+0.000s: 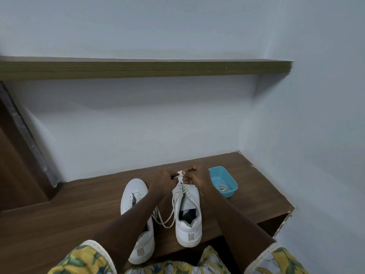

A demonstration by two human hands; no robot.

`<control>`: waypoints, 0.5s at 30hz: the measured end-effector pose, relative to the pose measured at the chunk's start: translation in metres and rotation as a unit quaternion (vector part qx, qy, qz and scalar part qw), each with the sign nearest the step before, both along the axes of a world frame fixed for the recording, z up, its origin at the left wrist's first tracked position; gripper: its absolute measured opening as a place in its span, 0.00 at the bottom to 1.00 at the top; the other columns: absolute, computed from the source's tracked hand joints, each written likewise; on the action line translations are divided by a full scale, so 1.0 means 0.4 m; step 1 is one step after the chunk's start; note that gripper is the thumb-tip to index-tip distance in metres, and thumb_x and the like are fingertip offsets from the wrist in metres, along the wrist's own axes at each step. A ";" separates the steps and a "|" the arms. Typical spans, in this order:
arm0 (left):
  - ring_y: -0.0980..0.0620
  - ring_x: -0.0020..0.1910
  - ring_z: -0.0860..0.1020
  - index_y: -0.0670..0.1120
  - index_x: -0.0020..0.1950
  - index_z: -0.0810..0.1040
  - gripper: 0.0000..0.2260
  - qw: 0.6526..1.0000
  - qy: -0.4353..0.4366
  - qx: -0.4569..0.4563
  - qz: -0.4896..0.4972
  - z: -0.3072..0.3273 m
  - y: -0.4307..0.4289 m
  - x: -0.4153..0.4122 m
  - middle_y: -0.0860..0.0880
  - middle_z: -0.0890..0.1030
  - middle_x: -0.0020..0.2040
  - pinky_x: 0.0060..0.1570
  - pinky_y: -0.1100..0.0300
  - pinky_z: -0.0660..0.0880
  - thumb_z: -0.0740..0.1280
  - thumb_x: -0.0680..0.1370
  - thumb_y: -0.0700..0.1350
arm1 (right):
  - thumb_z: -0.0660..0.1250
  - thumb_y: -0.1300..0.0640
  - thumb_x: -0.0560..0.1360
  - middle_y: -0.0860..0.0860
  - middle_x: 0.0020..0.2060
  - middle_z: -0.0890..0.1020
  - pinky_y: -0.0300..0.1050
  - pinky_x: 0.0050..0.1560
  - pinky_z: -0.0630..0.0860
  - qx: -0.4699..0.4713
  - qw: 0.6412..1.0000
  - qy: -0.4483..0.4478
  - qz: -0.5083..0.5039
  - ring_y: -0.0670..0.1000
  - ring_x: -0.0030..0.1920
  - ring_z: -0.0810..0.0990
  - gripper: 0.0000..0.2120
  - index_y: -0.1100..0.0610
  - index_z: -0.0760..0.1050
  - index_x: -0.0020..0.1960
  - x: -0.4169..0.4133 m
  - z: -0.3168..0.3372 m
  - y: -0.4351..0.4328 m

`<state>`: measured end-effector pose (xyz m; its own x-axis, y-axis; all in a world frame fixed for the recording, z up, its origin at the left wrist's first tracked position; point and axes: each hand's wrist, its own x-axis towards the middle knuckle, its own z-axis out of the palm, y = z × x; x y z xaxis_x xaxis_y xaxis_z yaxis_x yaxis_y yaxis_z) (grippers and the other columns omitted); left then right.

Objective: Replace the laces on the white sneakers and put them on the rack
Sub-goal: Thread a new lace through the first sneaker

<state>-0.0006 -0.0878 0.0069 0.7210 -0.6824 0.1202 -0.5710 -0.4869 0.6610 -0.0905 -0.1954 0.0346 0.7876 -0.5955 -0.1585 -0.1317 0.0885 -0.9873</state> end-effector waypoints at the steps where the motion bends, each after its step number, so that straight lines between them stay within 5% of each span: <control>1: 0.53 0.37 0.77 0.43 0.47 0.84 0.09 0.999 0.036 -0.015 -0.002 0.002 -0.001 -0.003 0.47 0.83 0.38 0.40 0.61 0.72 0.64 0.75 0.40 | 0.63 0.73 0.75 0.54 0.26 0.76 0.33 0.24 0.71 -0.014 1.000 0.008 0.008 0.41 0.19 0.72 0.06 0.64 0.71 0.44 0.001 -0.003 -0.002; 5: 0.57 0.25 0.62 0.45 0.25 0.67 0.20 0.986 0.146 -0.076 0.035 0.013 -0.014 -0.023 0.52 0.66 0.23 0.27 0.66 0.60 0.63 0.78 0.41 | 0.66 0.67 0.75 0.53 0.26 0.76 0.33 0.24 0.69 -0.093 0.994 0.053 -0.001 0.40 0.19 0.72 0.10 0.59 0.68 0.38 0.008 -0.026 -0.003; 10: 0.58 0.32 0.71 0.44 0.41 0.82 0.10 0.974 0.209 -0.087 -0.019 -0.001 -0.018 -0.029 0.51 0.77 0.32 0.34 0.68 0.65 0.65 0.79 0.44 | 0.65 0.66 0.75 0.55 0.30 0.77 0.36 0.31 0.73 -0.143 0.987 0.072 -0.021 0.47 0.27 0.74 0.13 0.57 0.70 0.34 0.010 -0.052 -0.023; 15: 0.60 0.35 0.72 0.41 0.46 0.82 0.06 0.981 0.182 -0.065 -0.001 -0.026 -0.027 -0.021 0.54 0.77 0.34 0.33 0.73 0.65 0.67 0.78 0.43 | 0.67 0.68 0.74 0.54 0.31 0.79 0.36 0.32 0.75 -0.149 0.987 0.056 -0.025 0.45 0.27 0.76 0.11 0.56 0.73 0.35 -0.003 -0.079 -0.023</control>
